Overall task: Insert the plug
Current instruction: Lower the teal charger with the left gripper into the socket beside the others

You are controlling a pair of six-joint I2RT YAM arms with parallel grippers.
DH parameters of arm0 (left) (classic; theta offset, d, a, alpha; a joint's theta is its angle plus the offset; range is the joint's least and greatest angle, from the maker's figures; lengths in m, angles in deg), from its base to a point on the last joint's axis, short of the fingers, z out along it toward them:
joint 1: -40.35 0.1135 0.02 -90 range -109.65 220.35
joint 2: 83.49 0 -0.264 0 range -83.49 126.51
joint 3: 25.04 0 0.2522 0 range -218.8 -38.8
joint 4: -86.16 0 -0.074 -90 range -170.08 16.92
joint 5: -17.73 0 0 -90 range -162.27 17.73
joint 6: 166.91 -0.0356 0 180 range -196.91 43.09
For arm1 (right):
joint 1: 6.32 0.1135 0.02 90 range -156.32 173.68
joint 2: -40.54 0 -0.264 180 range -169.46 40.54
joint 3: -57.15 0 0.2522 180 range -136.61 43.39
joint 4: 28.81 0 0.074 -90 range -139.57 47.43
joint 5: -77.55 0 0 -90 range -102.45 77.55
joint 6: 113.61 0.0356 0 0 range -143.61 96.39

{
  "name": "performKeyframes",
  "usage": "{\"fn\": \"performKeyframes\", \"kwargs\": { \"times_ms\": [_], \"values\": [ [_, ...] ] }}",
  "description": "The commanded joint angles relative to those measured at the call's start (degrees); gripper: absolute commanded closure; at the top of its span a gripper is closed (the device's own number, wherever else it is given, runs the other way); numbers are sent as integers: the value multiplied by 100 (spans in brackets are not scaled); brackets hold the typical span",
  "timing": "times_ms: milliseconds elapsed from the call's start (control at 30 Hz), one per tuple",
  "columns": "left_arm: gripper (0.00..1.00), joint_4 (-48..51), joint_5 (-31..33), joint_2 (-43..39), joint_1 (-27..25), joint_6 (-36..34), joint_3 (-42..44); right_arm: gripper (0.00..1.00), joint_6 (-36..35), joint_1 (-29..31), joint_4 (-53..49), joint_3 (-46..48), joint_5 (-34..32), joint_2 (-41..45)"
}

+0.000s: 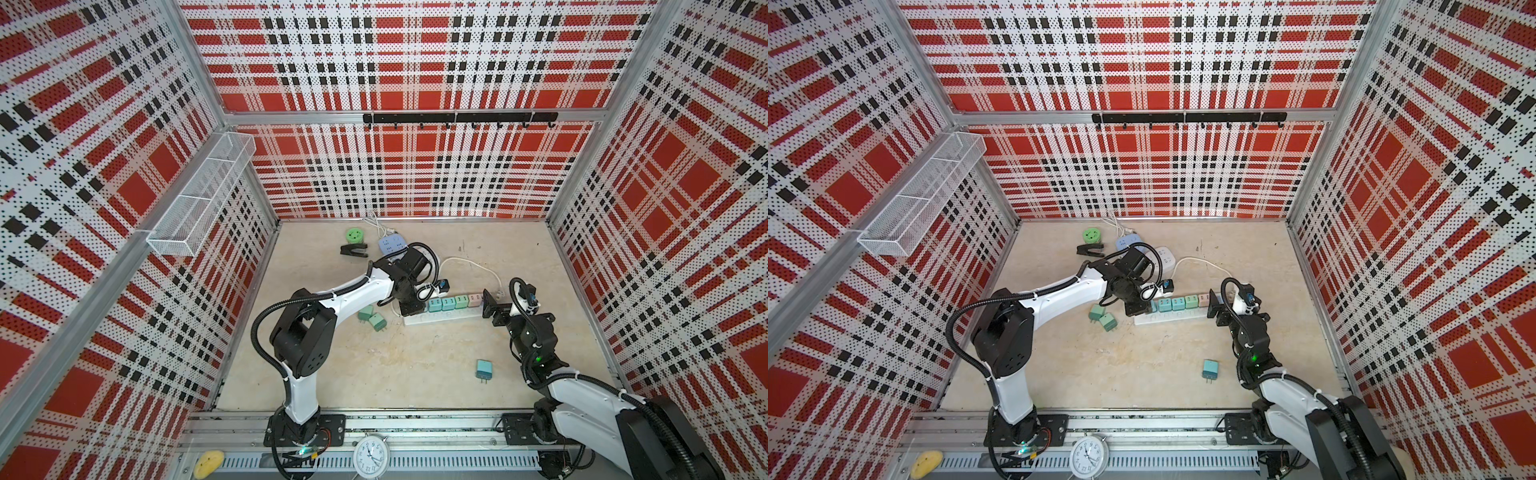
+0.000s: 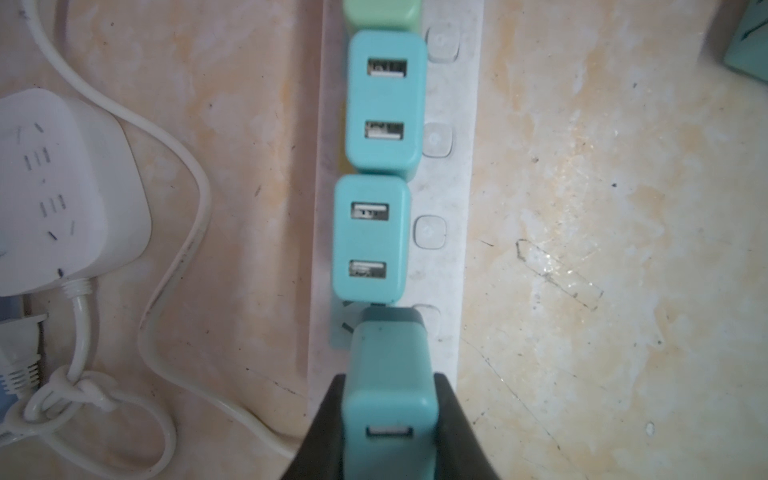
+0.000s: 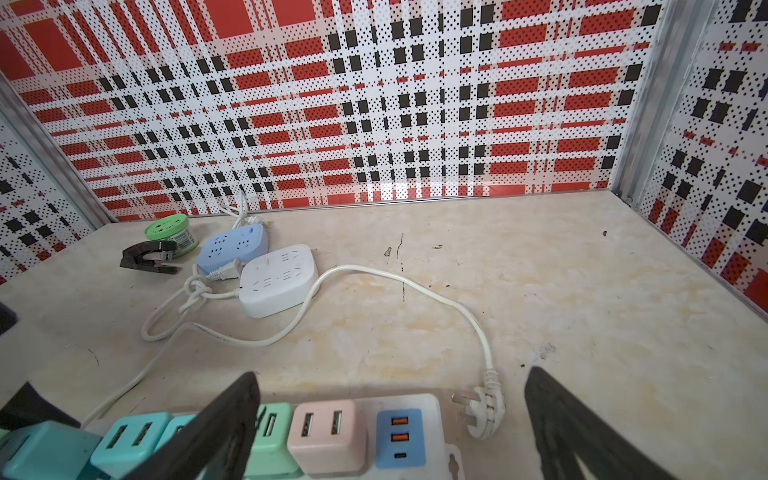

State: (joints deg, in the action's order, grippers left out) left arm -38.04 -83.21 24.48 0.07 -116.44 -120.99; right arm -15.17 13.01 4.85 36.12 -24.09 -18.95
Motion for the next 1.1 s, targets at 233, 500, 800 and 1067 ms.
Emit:
{"fn": "performKeyframes", "kwargs": {
  "times_ms": [233, 500, 800, 1067],
  "values": [
    [100, 155, 160, 281, -43, -160, -310, 0, 43, -44, 298, 6, 82, -38],
    [100, 441, 579, 541, -182, -269, -540, 0, 46, -52, 286, 5, 77, -37],
    [100, 835, 434, 982, -176, -223, -1027, 0, 59, -62, 277, 9, 77, -38],
    [100, 1273, 47, 1227, 38, -251, -1120, 0, 87, -93, 278, -3, 77, -55]
  ]
}}
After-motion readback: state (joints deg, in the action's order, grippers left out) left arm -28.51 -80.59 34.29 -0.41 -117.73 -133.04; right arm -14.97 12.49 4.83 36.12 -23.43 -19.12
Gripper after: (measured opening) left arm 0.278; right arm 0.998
